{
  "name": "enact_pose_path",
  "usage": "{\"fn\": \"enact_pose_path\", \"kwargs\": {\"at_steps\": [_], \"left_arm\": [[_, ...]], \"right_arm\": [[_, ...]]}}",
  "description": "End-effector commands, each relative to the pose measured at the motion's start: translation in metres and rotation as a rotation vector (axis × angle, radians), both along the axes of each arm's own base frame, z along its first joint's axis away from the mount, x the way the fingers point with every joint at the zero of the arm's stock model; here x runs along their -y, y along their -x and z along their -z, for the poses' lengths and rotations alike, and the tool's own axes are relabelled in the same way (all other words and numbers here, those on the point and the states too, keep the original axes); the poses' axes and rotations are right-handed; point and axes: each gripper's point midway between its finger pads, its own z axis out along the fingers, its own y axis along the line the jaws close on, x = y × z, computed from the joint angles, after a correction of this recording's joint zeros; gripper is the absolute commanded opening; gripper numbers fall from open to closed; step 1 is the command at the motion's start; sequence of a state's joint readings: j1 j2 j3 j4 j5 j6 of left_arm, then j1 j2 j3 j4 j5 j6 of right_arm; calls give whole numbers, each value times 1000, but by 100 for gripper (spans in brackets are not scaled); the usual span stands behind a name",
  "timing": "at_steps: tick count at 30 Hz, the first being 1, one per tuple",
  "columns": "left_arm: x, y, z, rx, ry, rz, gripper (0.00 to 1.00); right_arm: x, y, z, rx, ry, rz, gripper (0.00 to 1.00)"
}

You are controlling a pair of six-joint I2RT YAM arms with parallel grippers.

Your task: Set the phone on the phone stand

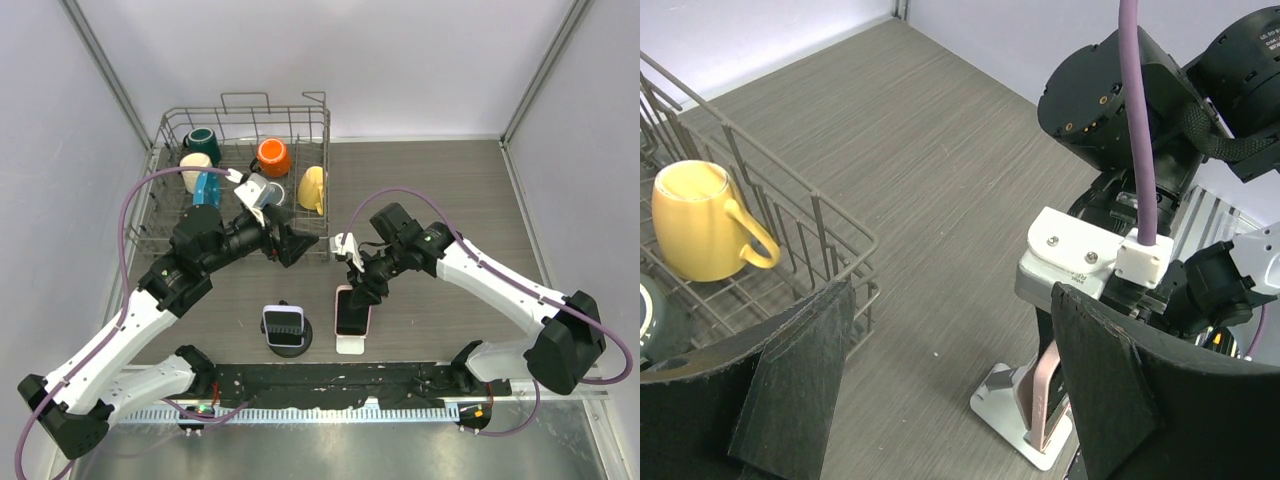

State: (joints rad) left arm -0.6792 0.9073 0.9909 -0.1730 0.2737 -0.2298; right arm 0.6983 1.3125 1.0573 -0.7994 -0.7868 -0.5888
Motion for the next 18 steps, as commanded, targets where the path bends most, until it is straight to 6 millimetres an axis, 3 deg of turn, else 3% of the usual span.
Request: {"fn": "enact_pose_path", "kwargs": {"at_steps": [1,6,8,9,18], "left_arm": [[2,0,-16,39,38,12,83],[3,-1,-14,32,35,11,83],[3,-1,-14,29,35,14,83],[4,0,-14,30,36,19,83],[3,-1,-13,26,37,14,83]], "right_arm": [[-5,-13,-13,98,-48,34,38],[0,-23,-8,143,-8,79,55],[-1,-23,-10,142,-11,84,78],[-2,-23,-12,146,-17,86,82],[-3,-37,-29,222,-23,132,82]]}}
